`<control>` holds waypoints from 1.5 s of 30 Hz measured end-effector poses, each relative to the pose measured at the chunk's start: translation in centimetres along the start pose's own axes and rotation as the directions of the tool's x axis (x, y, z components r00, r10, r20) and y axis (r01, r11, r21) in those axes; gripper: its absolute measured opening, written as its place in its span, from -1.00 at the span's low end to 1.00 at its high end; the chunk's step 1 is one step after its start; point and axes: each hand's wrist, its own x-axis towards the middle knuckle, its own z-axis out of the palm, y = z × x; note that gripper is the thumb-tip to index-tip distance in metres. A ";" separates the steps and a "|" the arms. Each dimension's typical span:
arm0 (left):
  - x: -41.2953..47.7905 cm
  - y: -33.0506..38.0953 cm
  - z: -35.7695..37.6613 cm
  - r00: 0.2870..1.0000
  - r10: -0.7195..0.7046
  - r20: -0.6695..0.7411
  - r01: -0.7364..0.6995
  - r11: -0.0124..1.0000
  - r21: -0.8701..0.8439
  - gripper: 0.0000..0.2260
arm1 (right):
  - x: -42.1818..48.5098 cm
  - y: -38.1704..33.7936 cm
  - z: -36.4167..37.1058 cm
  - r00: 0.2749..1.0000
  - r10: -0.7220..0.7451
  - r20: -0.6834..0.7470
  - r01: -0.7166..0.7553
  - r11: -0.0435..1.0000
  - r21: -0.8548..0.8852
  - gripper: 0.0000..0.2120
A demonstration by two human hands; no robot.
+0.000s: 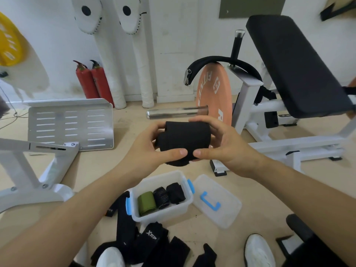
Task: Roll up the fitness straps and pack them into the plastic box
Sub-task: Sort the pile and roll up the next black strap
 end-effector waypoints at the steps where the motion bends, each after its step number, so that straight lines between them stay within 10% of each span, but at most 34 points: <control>1: 0.0 0.0 0.0 1.000 0.016 -0.012 -0.016 1.000 -0.001 -0.43 | 0.0 0.0 0.0 1.000 0.017 -0.002 -0.017 1.000 0.018 -0.36; 12: 0.0 -0.1 0.4 0.980 0.193 -0.051 -0.180 0.965 0.191 -0.43 | 0.7 0.1 0.2 0.977 0.206 0.057 -0.214 0.932 0.293 -0.58; 25: 1.1 1.0 -0.2 0.895 -0.439 0.079 0.446 0.888 -0.112 -0.45 | 1.3 1.9 0.2 0.999 0.042 0.033 -0.045 0.994 0.095 -0.57; 34: 1.0 0.3 -0.7 0.982 -0.189 -0.027 0.183 0.973 -0.142 -0.53 | 1.6 1.2 -0.2 0.994 0.103 -0.035 -0.100 0.992 0.080 -0.44; 40: 0.9 0.1 -0.3 0.978 0.107 -0.181 -0.063 0.970 0.234 -0.46 | 0.7 0.2 0.2 0.971 0.187 0.152 -0.233 0.887 0.399 -0.40; 45: 0.5 0.1 0.1 1.000 -0.011 -0.013 0.013 0.989 0.147 -0.57 | 0.7 1.1 0.2 0.987 0.163 0.001 -0.160 0.963 0.219 -0.45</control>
